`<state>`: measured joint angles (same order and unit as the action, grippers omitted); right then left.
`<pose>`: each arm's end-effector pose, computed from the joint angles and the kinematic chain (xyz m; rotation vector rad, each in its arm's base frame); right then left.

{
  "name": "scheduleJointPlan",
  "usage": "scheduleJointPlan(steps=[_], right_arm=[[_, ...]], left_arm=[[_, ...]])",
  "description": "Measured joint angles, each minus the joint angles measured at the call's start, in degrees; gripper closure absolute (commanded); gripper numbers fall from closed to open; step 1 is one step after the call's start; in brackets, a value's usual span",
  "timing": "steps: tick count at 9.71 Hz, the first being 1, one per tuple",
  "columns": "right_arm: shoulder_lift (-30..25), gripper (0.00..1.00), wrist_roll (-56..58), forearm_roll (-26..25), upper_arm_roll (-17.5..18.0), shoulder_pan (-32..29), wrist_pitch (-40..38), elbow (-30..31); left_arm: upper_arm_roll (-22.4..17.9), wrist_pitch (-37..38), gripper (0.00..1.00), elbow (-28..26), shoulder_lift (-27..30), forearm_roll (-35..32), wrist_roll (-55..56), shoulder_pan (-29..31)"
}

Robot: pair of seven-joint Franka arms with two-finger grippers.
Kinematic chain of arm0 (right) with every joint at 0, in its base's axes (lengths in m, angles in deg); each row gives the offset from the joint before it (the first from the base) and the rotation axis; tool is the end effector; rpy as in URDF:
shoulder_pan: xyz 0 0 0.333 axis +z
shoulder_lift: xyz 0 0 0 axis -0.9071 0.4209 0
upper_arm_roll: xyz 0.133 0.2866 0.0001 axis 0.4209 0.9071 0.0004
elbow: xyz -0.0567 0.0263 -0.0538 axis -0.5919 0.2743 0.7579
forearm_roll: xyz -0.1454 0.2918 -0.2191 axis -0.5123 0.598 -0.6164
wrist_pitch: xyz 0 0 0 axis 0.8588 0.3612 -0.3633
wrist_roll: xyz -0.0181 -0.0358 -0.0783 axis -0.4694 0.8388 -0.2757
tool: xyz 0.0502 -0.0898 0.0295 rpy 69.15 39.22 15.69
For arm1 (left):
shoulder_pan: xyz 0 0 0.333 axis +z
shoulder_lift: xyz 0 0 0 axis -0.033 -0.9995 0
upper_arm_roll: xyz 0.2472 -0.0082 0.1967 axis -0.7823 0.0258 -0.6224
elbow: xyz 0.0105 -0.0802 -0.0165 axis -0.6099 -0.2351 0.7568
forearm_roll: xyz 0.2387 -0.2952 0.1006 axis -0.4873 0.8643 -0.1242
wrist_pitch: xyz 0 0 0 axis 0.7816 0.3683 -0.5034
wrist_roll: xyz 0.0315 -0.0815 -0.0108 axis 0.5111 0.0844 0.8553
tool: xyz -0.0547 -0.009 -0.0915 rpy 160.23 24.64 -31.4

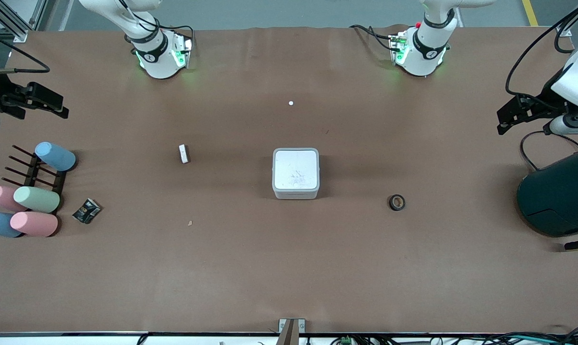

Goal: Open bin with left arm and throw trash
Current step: 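Reach the left gripper toward the white bin lid, then open the lid with the left gripper while the right gripper grasps the wrapper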

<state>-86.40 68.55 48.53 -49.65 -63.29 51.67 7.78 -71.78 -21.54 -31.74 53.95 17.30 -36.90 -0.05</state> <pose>0.5467 0.0179 0.6603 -3.1112 0.0202 0.1759 0.5479 -0.0489 0.6314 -3.1081 0.0665 -0.1279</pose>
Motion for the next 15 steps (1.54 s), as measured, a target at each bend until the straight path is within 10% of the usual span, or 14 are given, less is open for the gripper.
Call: scheduleJointPlan(steps=[4, 7, 8, 15], right_arm=[[-3.34, 0.0, 2.02, -2.15, -0.12, -0.43, 0.41, 2.97], [-2.9, 0.0, 2.04, -4.01, -0.22, -1.05, 2.36, 4.28], [-1.39, 0.0, 2.04, -4.16, -0.31, -2.24, 4.48, 5.42], [17.98, 0.0, 4.3, -4.21, -0.7, -11.29, 27.65, 9.12]], left_arm=[[0.17, 0.76, 0.01, 0.93, -1.55, 0.01, -0.13, 0.24], [3.22, 2.59, 0.77, 0.8, -5.94, 8.91, -0.19, -2.08], [5.23, 0.0, 0.87, 0.9, -8.88, 10.66, 2.12, -4.41], [8.25, -36.35, 1.0, 5.66, -34.98, 11.48, 19.28, -28.52]])
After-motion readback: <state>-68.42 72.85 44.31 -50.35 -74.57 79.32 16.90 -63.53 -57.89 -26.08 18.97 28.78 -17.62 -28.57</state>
